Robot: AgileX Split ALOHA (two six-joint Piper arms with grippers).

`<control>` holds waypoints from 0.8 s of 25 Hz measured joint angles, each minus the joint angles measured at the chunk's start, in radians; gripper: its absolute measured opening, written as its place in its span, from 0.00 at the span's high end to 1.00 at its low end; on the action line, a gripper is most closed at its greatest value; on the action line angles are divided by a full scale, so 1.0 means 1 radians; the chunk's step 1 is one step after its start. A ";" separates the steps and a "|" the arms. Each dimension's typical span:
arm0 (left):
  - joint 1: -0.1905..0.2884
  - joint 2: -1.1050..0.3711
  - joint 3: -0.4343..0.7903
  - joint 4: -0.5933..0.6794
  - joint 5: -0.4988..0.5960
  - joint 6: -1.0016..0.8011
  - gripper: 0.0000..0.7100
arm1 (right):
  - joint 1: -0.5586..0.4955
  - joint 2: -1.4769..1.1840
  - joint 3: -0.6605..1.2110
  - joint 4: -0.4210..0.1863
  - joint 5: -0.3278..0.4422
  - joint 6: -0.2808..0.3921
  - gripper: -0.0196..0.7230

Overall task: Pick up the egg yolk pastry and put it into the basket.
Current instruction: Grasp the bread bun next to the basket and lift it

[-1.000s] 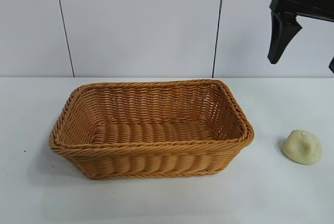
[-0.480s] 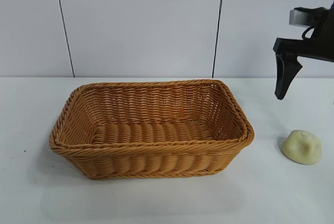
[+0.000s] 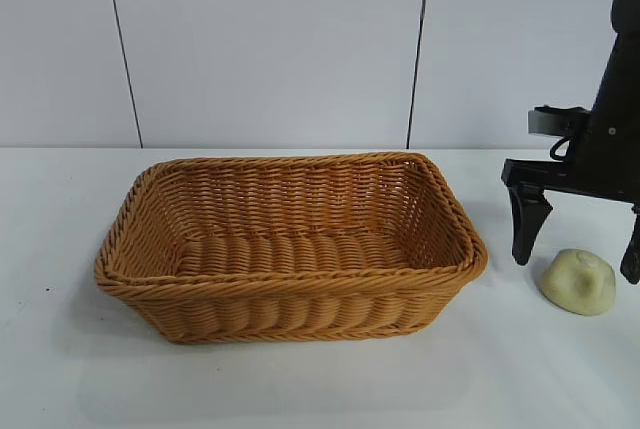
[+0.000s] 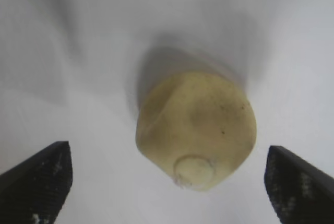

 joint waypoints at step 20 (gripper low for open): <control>0.000 0.000 0.000 0.000 0.000 0.000 0.02 | 0.000 0.043 0.000 -0.028 -0.008 0.036 0.55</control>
